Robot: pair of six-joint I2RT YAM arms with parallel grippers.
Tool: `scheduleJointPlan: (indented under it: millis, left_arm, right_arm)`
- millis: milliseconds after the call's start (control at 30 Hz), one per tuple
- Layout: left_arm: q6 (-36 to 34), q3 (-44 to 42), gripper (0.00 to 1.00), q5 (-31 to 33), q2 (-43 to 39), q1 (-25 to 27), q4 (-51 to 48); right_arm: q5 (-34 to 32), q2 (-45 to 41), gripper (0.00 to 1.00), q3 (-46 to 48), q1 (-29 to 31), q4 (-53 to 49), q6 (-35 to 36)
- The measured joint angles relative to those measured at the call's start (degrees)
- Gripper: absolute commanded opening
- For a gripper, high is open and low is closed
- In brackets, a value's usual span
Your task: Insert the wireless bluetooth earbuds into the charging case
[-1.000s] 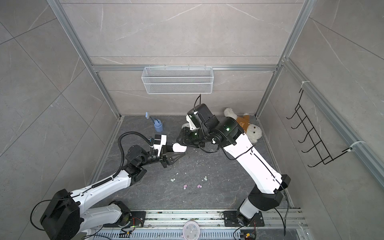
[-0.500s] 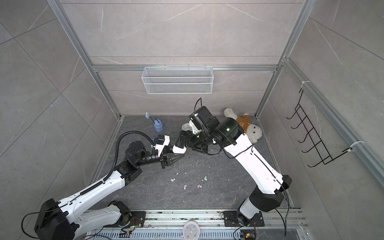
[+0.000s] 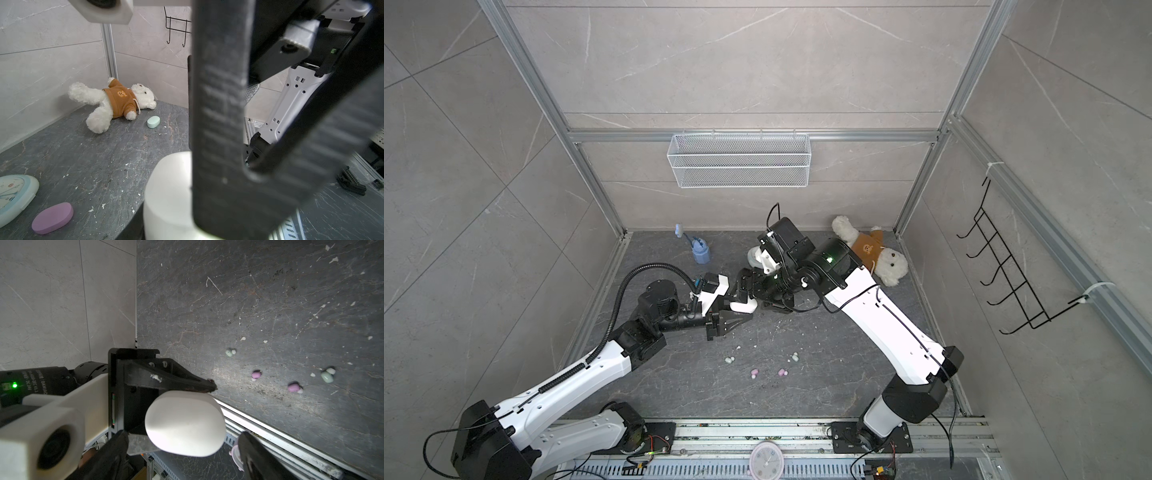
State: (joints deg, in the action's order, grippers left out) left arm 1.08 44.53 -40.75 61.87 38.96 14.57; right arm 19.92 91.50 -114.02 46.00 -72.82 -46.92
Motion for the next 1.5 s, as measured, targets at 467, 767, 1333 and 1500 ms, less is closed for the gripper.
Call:
scheduleJointPlan:
  millis: [467,767,1333,1500]
  left_arm:
    - [0.0,0.0,0.34,-0.5,0.2,0.0,0.5]
    - [0.1,0.0,0.34,-1.0,0.4,0.0,1.0]
    - [1.3,-1.2,1.0,5.2,0.0,0.0,0.0]
    - [1.6,-3.7,1.0,9.9,-1.6,0.0,-1.8]
  right_arm:
    - [2.0,2.5,0.76,1.0,0.0,2.3,0.2]
    - [2.4,3.0,0.62,1.3,-0.2,2.4,0.4]
    - [-0.9,-3.2,0.6,13.8,-7.4,4.4,0.7]
    - [-5.7,-10.4,0.61,25.8,-17.7,5.2,3.2]
